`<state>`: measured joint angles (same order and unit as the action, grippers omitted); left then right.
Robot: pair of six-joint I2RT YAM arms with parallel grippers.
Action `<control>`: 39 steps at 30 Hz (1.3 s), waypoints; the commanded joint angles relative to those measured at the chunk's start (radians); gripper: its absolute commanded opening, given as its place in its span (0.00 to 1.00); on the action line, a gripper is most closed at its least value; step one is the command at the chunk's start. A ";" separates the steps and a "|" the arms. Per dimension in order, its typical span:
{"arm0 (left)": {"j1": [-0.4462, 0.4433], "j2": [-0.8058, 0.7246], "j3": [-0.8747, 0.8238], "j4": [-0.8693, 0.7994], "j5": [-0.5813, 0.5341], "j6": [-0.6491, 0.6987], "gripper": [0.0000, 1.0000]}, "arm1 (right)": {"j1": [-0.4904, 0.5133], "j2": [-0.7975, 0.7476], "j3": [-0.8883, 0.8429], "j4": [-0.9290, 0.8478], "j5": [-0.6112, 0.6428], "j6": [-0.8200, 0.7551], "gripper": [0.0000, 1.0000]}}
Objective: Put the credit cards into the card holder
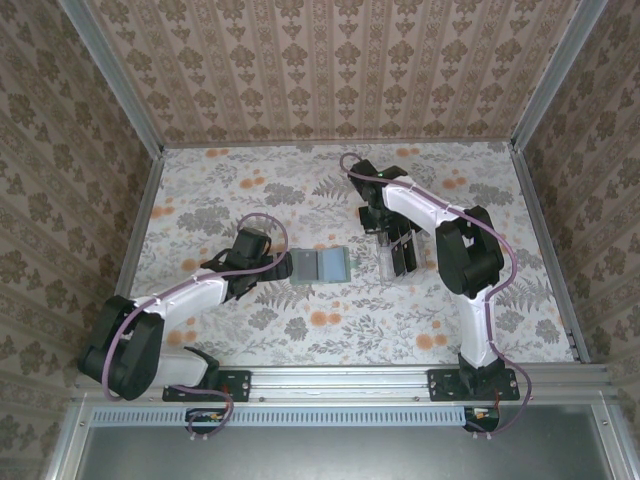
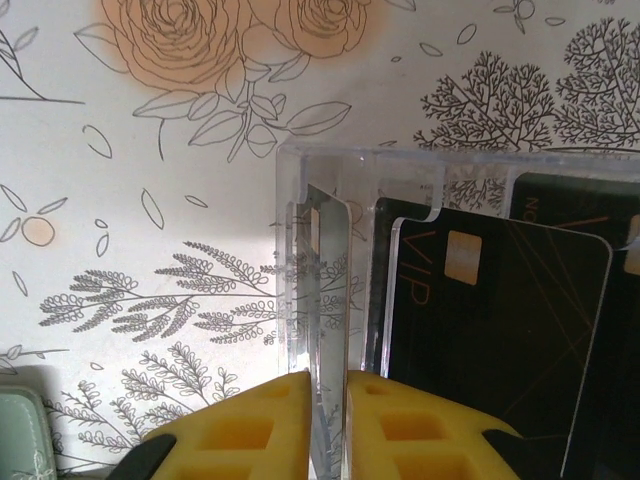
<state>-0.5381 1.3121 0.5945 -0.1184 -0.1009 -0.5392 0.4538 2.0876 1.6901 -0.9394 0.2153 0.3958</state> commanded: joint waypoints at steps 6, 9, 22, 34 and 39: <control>-0.008 0.006 0.008 0.008 0.003 -0.015 1.00 | -0.012 -0.024 -0.023 0.011 -0.033 0.010 0.10; -0.008 0.006 0.008 0.006 0.003 -0.014 1.00 | -0.015 -0.036 -0.022 0.013 -0.042 0.010 0.05; -0.006 -0.001 0.027 -0.027 -0.014 0.007 1.00 | -0.011 -0.248 -0.045 0.054 -0.144 0.038 0.00; -0.005 0.028 0.062 -0.070 -0.043 0.021 1.00 | 0.198 -0.400 -0.450 0.650 -0.363 0.316 0.00; -0.006 0.049 0.084 -0.088 -0.049 0.030 1.00 | 0.251 -0.352 -0.532 0.811 -0.371 0.369 0.00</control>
<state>-0.5426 1.3483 0.6468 -0.1661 -0.1303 -0.5373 0.7021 1.7153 1.1843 -0.3008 -0.1257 0.6918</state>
